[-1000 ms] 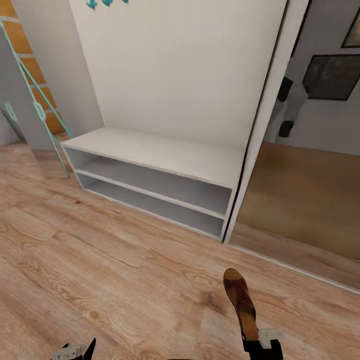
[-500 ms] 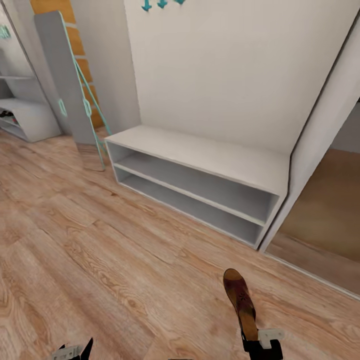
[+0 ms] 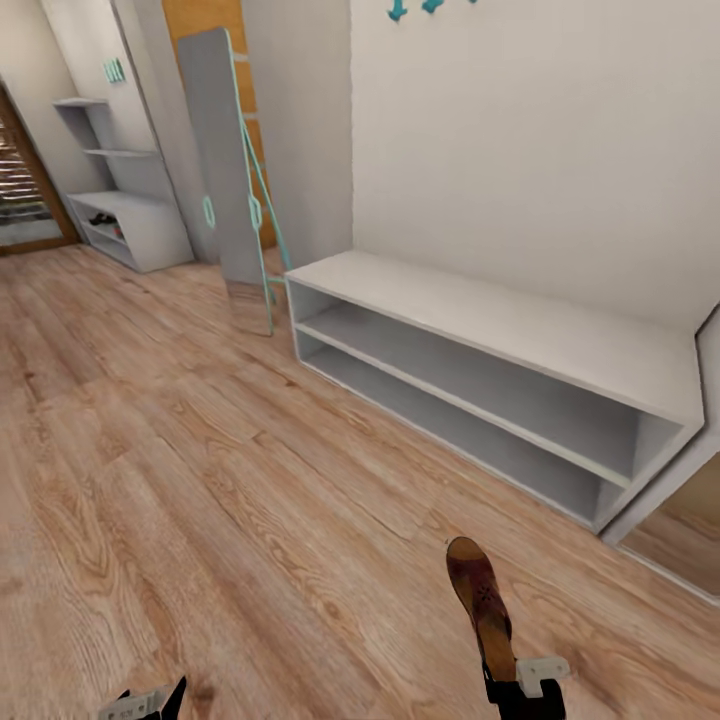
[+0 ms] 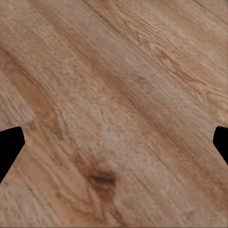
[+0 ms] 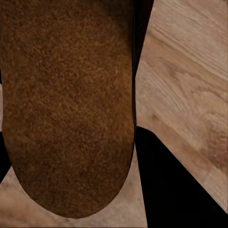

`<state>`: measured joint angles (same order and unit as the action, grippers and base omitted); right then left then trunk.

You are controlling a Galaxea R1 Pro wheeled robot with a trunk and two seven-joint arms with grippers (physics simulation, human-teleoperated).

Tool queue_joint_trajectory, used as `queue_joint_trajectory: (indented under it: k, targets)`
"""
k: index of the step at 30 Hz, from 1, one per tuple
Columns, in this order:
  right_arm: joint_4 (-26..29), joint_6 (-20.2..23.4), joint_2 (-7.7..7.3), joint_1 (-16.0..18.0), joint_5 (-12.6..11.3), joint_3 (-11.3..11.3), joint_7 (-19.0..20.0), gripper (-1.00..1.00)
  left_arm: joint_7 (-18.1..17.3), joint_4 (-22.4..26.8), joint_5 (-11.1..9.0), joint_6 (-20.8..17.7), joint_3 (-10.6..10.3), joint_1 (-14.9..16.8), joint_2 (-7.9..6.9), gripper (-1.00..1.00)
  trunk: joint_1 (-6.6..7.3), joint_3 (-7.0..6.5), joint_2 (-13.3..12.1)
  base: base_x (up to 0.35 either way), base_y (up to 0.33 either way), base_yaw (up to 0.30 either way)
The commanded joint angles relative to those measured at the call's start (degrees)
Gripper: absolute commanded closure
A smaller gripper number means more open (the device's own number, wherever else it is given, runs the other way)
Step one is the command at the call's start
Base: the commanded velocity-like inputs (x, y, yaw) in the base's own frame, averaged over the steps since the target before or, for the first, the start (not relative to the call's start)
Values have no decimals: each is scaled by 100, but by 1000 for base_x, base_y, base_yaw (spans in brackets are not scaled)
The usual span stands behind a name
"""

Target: Pick up the two gym shoes and the two sandals from the corridor floor and place them onto the hallstand (shoe rack) in the corridor, making sure they are on the rack and not on the floor. Arrange them so the two gym shoes are next to each other and the two sandals are next to each other.

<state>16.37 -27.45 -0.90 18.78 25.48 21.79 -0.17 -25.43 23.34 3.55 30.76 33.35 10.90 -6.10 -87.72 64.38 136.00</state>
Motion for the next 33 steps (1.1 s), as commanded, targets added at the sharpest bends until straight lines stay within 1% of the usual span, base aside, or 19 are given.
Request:
queue_joint_trajectory:
  k: [1, 13, 33]
  targets:
    - [-2, -24, 2, 3, 39, 44, 8, 100, -41, -14, 38, 18, 48, 9, 4, -100, 0, 4, 2, 158, 307, 281]
    - [-2, -24, 2, 3, 45, 44, 8, 100, -41, -22, 40, 18, 48, 9, 4, -100, 0, 4, 2, 207, 292, 281]
    - [-2, -24, 10, 3, 45, 44, 8, 100, -41, -22, 40, 19, 48, 9, 4, -100, 0, 4, 2, 241, 251, 281]
